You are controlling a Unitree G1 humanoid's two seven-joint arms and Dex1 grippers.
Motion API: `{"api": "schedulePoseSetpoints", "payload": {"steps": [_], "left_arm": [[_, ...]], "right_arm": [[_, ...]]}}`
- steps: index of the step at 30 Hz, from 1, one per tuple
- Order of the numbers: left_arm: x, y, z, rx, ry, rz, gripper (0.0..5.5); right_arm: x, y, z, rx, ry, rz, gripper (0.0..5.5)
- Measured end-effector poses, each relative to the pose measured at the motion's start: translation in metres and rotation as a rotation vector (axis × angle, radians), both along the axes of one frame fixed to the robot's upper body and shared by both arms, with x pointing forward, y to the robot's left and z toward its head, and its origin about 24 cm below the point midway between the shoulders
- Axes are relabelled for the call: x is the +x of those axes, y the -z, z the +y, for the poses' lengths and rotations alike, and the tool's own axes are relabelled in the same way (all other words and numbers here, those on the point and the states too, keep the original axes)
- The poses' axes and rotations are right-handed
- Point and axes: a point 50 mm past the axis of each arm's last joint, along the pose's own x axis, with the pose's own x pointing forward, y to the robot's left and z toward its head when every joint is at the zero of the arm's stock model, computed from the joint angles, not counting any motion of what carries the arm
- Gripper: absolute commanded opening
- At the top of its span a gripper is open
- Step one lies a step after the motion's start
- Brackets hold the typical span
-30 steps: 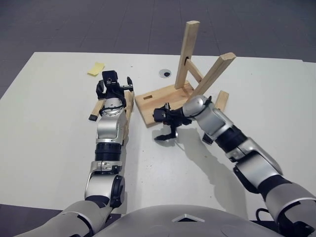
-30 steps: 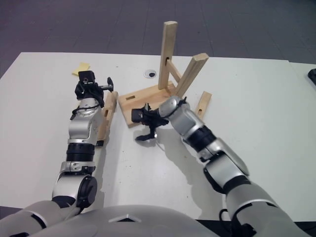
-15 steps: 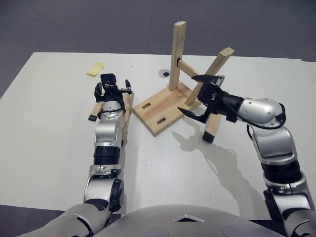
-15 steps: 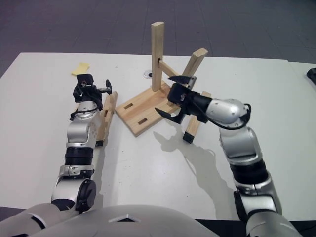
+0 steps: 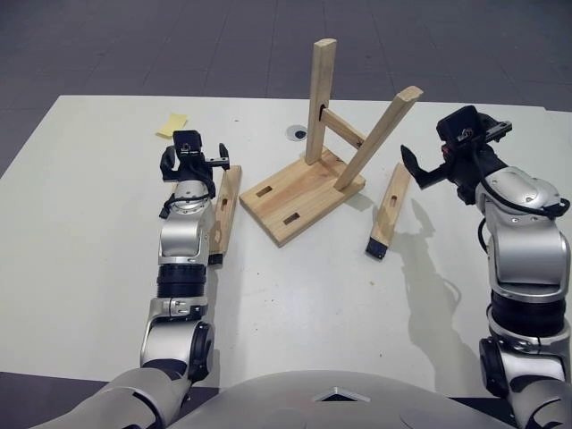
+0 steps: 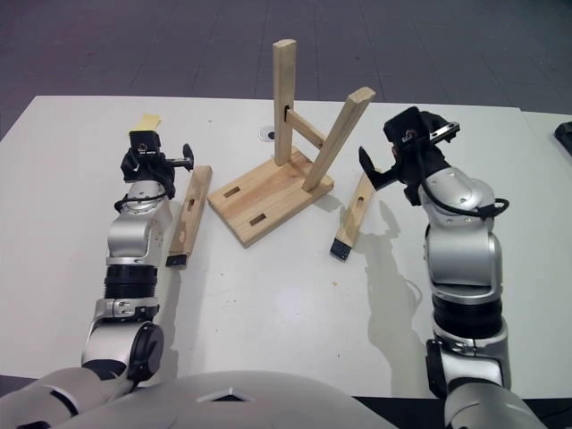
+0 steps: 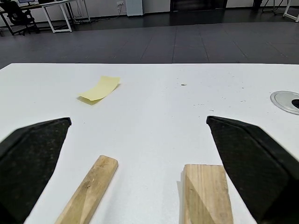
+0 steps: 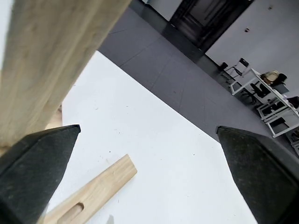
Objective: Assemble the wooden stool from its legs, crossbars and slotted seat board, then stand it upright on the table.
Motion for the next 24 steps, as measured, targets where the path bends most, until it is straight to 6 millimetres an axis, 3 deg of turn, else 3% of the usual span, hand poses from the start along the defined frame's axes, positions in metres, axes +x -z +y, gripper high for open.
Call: {"api": "schedulePoseSetpoints", "payload": {"steps": [6,11,14,18,24], "left_arm": [[0.001,0.001,-0.006,0.002,0.028,0.007,5.4],[0.003,0.003,-0.009,0.007,0.055,0.023,5.4],[0.003,0.008,-0.017,0.033,0.12,0.061,5.4],[0.001,0.025,-0.035,0.117,0.254,0.167,5.4],[0.009,0.025,-0.023,0.217,0.248,0.186,5.4]], "right_arm": [[0.025,-0.006,0.035,0.075,0.092,-0.174,5.39],[0.037,-0.016,0.043,-0.046,0.158,-0.344,5.39],[0.036,-0.023,0.036,0.038,0.169,-0.38,5.39],[0.023,-0.029,0.051,0.302,-0.003,-0.342,5.39],[0.007,-0.036,0.069,0.488,-0.138,-0.34,5.39]]}}
